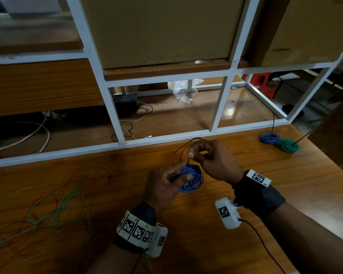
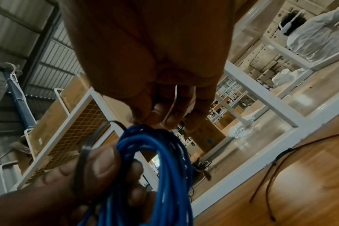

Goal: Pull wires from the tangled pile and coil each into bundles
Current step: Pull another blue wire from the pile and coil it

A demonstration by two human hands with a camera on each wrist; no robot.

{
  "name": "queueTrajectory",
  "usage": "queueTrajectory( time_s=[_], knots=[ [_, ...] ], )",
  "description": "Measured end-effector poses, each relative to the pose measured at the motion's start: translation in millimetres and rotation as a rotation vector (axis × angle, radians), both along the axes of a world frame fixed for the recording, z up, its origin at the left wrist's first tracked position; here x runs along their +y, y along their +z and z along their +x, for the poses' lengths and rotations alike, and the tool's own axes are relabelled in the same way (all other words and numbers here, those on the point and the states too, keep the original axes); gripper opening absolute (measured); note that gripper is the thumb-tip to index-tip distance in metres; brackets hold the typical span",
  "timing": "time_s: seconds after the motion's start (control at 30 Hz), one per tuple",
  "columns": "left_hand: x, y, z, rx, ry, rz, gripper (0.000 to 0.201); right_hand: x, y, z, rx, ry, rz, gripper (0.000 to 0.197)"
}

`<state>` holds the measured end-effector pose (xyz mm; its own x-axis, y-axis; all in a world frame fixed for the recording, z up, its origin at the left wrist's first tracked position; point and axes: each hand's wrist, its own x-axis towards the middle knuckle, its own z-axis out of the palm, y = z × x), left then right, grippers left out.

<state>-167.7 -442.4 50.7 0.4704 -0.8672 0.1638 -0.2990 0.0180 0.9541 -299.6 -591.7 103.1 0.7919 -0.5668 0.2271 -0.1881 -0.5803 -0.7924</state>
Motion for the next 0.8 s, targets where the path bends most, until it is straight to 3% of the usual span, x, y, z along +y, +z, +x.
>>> queueTrajectory(
  time_s=[0.1,0.27,0.4,0.47,0.53,0.67,0.8],
  knots=[
    [-3.8,6.0,5.2,-0.020,-0.046,0.027,0.040,-4.7,4.3,-0.5,-0.083,-0.077,0.013,0.022],
    [-2.5,10.6,10.4,-0.065,-0.093,0.054,0.040,-39.8,14.2,-9.9,-0.180,-0.368,0.034,0.014],
    [-7.4,13.9,2.6,-0.085,-0.075,0.048,0.040,-42.0,15.8,-10.7,-0.236,-0.420,0.109,0.016],
    [-10.8,13.7,-0.1,-0.063,-0.048,0.049,0.039,-33.2,23.4,-7.7,-0.299,-0.371,0.286,0.017],
    [-11.6,11.6,-0.6,-0.010,-0.029,0.062,0.037,-21.2,26.6,-10.2,-0.268,-0.265,0.422,0.032],
    [-8.5,7.3,5.4,0.055,0.015,0.072,0.040,4.8,10.5,-29.2,-0.222,0.000,0.477,0.053],
    [-5.9,9.6,5.8,0.050,0.023,0.068,0.041,12.5,-7.4,-37.1,-0.106,0.162,0.420,0.046]
  ],
)
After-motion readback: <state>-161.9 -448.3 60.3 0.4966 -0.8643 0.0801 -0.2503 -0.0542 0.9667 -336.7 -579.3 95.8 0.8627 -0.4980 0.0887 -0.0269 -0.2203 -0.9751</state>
